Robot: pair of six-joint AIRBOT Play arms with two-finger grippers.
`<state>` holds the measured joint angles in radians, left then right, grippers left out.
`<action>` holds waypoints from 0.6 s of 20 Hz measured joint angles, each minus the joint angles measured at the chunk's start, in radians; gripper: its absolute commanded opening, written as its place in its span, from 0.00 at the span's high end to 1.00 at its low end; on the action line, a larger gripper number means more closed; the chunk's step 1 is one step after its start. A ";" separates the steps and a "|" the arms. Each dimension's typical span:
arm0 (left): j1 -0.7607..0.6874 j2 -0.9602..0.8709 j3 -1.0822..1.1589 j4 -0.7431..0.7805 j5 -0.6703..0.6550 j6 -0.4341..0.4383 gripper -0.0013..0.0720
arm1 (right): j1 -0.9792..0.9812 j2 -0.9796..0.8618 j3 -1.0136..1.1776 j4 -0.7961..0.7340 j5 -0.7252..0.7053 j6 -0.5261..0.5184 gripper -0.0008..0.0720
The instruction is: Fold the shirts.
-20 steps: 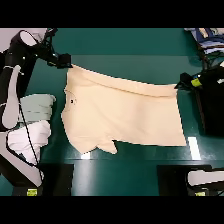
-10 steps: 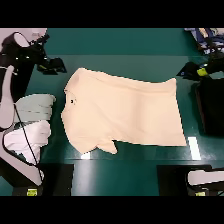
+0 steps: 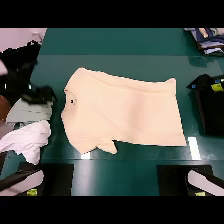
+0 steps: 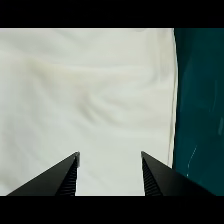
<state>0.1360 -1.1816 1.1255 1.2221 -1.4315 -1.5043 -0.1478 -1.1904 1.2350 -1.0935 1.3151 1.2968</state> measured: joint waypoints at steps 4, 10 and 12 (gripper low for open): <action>0.002 0.264 -0.390 -0.040 0.051 -0.045 0.12 | -0.003 0.089 -0.089 0.002 -0.018 -0.017 0.37; 0.002 0.417 -0.700 -0.163 0.209 -0.077 0.12 | -0.003 0.145 -0.142 0.002 -0.022 -0.022 0.37; 0.002 0.428 -0.748 -0.216 0.260 -0.068 0.12 | -0.003 0.150 -0.147 0.002 -0.021 -0.023 0.37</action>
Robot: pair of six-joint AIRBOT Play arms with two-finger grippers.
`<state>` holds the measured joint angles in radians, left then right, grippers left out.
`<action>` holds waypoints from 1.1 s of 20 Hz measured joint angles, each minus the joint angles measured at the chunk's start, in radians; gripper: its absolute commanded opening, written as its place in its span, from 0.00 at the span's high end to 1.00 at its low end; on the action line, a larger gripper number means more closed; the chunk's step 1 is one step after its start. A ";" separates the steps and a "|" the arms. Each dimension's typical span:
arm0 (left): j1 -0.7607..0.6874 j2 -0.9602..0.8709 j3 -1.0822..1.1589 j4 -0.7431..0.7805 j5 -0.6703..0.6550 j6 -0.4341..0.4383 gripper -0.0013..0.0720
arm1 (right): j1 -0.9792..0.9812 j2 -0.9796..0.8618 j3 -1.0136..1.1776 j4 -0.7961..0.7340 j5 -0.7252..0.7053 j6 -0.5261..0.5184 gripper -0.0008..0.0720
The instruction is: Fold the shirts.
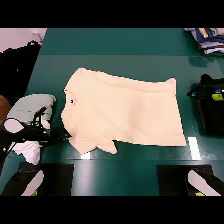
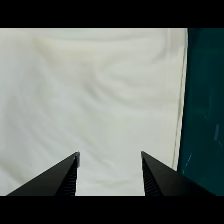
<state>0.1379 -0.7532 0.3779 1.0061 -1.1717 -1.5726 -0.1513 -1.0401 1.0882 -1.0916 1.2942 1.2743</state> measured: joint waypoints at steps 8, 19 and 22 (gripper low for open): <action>-0.125 0.002 -0.085 -0.117 0.124 0.032 0.64 | 0.000 0.005 -0.005 0.001 0.008 -0.001 0.37; -0.188 -0.002 0.053 -0.117 0.145 0.057 0.94 | -0.236 0.049 -0.204 -0.064 0.145 -0.001 0.20; -0.188 -0.002 0.111 -0.117 0.156 0.089 0.94 | -0.348 0.040 -0.350 -0.091 0.166 -0.001 0.21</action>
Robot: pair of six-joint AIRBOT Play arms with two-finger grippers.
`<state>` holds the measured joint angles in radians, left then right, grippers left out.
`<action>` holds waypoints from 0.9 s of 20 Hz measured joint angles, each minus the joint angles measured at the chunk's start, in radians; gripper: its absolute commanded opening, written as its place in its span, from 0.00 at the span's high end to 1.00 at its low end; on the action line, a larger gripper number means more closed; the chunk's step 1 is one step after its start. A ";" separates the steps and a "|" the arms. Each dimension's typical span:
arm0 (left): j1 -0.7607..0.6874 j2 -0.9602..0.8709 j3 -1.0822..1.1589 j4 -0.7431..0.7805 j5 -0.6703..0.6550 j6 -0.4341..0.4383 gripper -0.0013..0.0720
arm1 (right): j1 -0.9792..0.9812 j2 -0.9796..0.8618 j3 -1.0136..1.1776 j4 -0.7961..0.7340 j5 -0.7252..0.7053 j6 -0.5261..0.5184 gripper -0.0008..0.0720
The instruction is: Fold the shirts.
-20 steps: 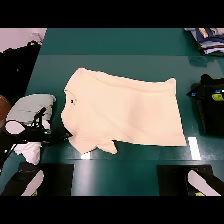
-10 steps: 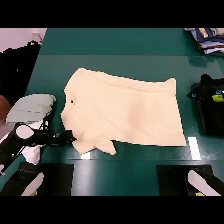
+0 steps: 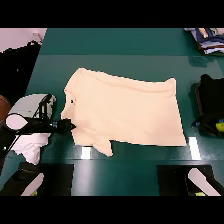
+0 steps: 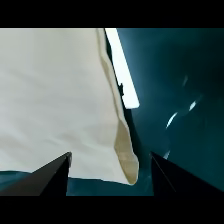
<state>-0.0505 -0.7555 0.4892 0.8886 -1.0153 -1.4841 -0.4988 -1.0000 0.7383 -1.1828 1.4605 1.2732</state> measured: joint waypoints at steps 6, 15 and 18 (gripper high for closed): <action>0.000 0.000 0.032 0.002 0.015 0.025 0.94 | -0.014 -0.089 -0.161 -0.011 -0.001 0.000 0.25; 0.000 0.000 0.038 0.002 0.000 0.049 0.94 | 0.116 -0.067 -0.192 -0.022 -0.075 0.000 0.96; 0.000 0.001 0.052 0.002 -0.014 0.050 0.94 | 0.124 0.002 -0.188 -0.014 -0.084 0.000 0.96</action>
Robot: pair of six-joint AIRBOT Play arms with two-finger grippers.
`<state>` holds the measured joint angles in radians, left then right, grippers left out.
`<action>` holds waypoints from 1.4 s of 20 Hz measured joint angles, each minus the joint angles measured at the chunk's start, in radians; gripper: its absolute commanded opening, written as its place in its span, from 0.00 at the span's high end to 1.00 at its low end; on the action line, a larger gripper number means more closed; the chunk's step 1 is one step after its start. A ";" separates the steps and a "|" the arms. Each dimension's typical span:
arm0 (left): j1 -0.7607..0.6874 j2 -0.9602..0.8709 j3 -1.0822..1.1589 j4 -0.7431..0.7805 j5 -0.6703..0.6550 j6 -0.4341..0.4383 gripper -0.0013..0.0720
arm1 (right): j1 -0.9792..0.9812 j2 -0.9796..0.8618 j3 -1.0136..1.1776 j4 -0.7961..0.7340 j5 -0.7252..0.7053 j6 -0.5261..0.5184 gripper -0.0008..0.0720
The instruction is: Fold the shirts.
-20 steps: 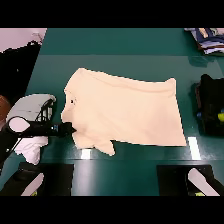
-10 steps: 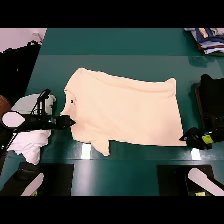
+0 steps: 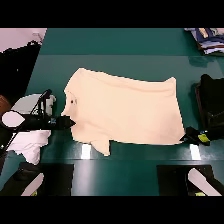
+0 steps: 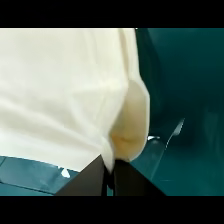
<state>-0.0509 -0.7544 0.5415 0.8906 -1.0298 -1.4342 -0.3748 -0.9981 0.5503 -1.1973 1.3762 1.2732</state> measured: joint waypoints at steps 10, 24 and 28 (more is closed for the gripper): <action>-0.001 0.003 0.727 0.083 -0.074 0.002 0.94 | 0.005 0.220 0.551 0.239 -0.072 0.000 0.96; -0.002 -0.014 1.592 0.117 -0.032 -0.084 0.94 | 0.006 0.153 1.456 0.080 -0.013 0.056 0.96; -0.002 -0.092 1.468 0.172 -0.111 -0.103 0.94 | 0.006 0.015 1.474 0.109 0.108 0.080 0.96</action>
<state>-0.0525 -0.8463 2.0094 1.0630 -1.1404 -1.5372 -0.3683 -0.9833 2.0239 -1.0885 1.4845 1.3533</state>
